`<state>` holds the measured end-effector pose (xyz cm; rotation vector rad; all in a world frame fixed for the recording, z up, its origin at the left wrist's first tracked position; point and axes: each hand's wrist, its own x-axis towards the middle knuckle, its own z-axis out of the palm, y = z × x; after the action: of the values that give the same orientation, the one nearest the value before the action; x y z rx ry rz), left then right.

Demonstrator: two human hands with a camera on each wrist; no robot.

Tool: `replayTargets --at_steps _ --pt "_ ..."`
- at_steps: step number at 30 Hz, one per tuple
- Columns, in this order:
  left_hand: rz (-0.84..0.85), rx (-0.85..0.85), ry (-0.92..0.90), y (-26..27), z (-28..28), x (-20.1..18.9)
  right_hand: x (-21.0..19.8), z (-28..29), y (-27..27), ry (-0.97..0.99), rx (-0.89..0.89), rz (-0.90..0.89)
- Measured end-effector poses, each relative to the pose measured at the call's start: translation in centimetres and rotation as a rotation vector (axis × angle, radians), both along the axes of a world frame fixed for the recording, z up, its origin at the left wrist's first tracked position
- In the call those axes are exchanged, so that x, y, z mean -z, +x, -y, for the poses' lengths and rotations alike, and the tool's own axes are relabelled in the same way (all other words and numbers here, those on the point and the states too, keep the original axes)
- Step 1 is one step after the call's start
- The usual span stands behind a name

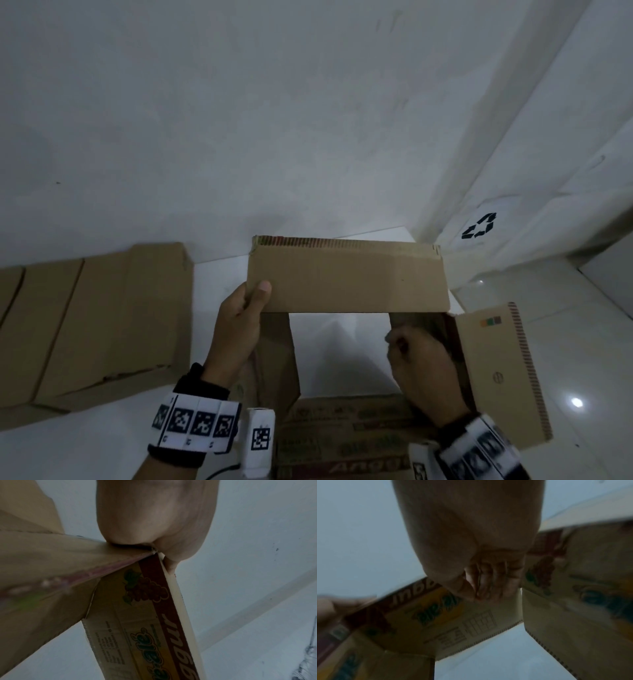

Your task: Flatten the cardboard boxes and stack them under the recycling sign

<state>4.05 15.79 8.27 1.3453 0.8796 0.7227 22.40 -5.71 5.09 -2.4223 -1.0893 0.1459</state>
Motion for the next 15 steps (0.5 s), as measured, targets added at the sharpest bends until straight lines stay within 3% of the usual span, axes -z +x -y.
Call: replayTargets --at_steps 2,5,9,15 --pt "0.017 0.028 -0.028 -0.7 -0.5 0.3 -2.4 1.3 0.0 0.163 0.115 0.126" --pt "0.071 0.061 -0.078 -1.1 -0.7 0.3 -4.1 2.5 3.1 0.082 0.246 0.218" --pt "0.116 0.098 -0.107 -0.5 -0.5 0.2 -3.5 3.8 7.9 -0.165 0.107 0.366" --pt "0.087 0.173 0.007 2.9 0.2 0.0 -7.8 3.2 11.9 -0.226 0.107 0.517"
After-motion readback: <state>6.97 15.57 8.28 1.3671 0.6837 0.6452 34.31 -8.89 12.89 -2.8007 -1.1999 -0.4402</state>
